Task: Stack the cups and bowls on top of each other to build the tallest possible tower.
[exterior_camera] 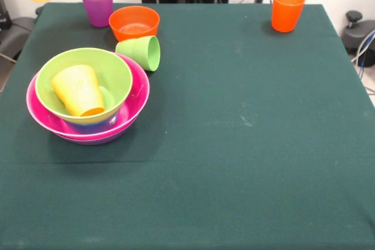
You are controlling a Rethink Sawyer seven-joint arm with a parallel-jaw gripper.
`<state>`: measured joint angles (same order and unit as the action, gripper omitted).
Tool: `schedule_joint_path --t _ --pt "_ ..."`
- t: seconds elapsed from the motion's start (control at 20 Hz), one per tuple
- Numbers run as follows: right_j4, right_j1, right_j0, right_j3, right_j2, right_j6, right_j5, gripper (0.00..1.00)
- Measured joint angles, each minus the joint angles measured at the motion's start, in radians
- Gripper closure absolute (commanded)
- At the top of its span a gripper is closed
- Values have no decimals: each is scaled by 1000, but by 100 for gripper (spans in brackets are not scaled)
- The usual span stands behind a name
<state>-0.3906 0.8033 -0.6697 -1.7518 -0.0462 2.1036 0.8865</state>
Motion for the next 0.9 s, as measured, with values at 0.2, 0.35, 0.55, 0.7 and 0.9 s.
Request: schedule_joint_path --t 0.2,0.35,0.55,0.7,0.9 --pt "3 -30 32 22 47 10 0 100" --pt "15 -57 57 37 74 23 0 100" --pt "28 -89 89 58 103 44 0 100" --pt "32 -125 116 82 125 70 0 100" --pt "36 -166 143 113 151 97 0 100"
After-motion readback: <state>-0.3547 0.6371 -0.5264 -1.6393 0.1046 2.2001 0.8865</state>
